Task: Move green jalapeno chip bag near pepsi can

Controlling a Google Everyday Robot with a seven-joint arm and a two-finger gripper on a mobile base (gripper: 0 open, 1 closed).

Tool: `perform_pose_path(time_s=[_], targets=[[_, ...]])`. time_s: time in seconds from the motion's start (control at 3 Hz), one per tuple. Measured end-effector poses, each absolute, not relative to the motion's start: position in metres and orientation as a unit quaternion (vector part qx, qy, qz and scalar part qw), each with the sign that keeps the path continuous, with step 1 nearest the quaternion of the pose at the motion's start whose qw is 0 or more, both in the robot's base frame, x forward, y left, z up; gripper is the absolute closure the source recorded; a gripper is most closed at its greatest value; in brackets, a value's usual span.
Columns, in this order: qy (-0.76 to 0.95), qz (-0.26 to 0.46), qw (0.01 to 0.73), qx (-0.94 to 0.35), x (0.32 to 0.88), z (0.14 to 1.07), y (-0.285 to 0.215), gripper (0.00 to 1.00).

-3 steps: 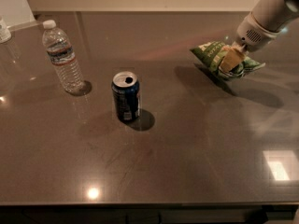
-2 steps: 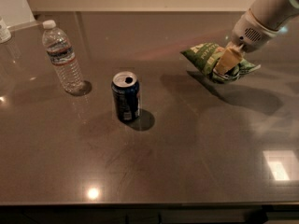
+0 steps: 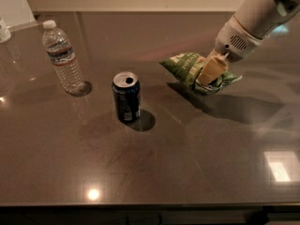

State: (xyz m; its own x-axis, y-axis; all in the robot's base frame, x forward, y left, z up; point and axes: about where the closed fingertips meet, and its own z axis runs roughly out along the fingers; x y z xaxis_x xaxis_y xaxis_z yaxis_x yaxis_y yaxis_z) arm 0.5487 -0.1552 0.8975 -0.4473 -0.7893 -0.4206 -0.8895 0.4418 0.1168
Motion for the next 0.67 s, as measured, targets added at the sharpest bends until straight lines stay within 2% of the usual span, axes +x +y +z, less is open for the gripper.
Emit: perform_pose_path(time_s=[0.67], targets=[[0.821, 0.198, 0.137, -0.518, 0.532, 0.881, -0.116, 1.0]])
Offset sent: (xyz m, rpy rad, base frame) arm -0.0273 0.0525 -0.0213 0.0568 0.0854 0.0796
